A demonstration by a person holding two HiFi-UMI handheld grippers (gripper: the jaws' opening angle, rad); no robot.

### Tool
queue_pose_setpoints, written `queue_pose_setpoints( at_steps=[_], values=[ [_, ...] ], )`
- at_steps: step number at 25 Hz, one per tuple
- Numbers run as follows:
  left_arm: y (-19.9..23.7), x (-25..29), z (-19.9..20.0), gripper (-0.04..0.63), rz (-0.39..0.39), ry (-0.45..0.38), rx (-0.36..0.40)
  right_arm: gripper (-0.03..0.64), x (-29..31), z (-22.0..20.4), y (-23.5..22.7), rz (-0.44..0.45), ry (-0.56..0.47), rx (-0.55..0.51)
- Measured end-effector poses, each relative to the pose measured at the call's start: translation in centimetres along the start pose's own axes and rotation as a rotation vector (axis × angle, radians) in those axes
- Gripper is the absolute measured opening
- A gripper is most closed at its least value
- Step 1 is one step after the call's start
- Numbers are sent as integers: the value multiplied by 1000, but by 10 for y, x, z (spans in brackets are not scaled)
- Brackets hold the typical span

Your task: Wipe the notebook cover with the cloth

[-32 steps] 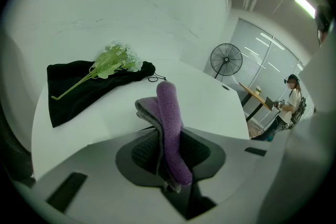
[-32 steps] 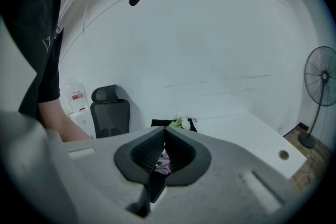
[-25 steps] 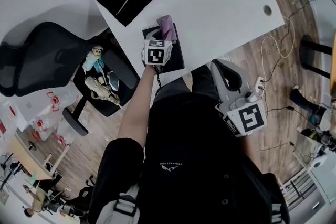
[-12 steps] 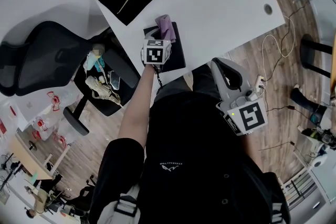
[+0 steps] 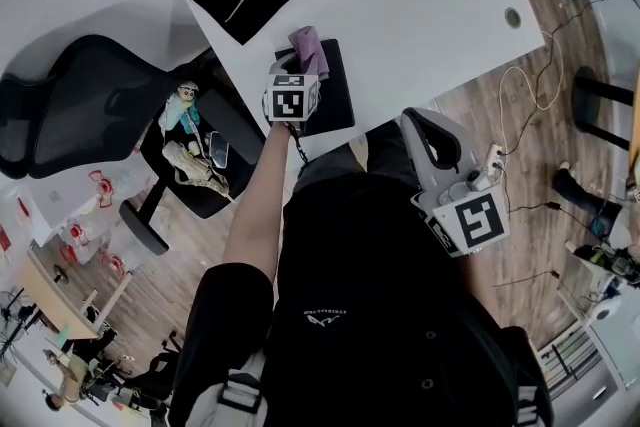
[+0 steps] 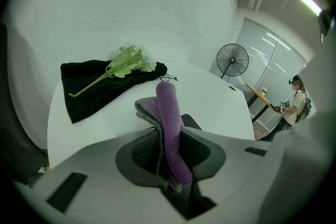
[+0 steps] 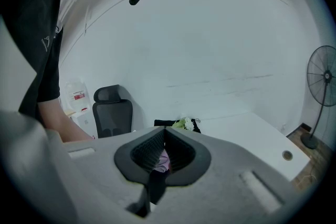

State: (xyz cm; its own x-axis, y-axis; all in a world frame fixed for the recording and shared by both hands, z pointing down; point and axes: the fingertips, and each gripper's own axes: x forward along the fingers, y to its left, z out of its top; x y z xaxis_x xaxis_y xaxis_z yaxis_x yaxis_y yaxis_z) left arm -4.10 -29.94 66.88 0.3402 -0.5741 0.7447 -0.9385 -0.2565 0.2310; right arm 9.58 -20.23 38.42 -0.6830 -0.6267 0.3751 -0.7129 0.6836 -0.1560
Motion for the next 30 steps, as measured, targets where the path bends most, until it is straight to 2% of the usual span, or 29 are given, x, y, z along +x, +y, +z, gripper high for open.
queue_pose_setpoints(
  at_steps=[30],
  values=[
    [41,-26,-15,89,69,-6,-41,5,8,-3,20,44,9,-8]
  ],
)
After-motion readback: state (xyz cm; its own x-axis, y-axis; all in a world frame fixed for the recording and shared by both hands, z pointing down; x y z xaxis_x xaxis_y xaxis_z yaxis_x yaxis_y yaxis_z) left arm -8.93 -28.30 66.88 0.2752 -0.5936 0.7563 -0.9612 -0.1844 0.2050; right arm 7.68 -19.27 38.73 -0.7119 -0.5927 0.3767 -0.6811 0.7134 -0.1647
